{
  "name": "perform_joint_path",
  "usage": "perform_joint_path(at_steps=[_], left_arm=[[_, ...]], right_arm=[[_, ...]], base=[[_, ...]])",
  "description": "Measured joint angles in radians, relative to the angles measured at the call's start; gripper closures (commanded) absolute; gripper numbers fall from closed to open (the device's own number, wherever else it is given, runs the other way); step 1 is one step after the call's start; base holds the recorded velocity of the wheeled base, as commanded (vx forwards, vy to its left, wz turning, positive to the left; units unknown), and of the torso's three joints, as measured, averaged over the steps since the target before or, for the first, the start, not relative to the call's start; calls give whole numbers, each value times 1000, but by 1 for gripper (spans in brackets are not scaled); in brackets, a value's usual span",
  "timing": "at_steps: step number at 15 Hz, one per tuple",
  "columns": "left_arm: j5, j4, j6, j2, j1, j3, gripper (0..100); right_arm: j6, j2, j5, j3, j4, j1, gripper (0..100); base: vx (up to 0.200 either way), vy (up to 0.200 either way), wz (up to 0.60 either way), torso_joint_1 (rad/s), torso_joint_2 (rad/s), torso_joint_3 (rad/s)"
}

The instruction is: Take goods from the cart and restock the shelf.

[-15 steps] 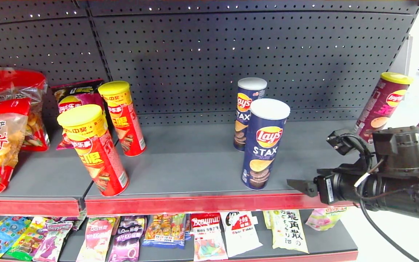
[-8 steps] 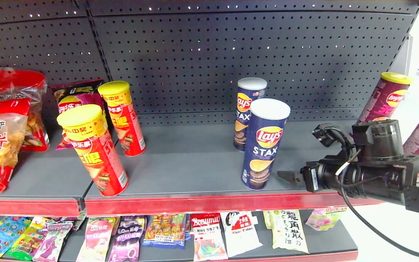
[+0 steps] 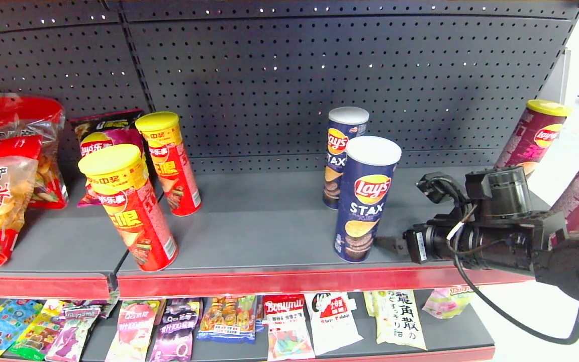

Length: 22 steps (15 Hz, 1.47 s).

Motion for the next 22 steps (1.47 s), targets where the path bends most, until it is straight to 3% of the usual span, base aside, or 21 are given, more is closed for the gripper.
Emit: perform_joint_path(at_steps=[22], left_arm=[[0, 0, 0, 0, 0, 0, 0]], right_arm=[[-16, 32, -17, -30, 1, 65, 0]], base=[[0, 0, 0, 0, 0, 0]])
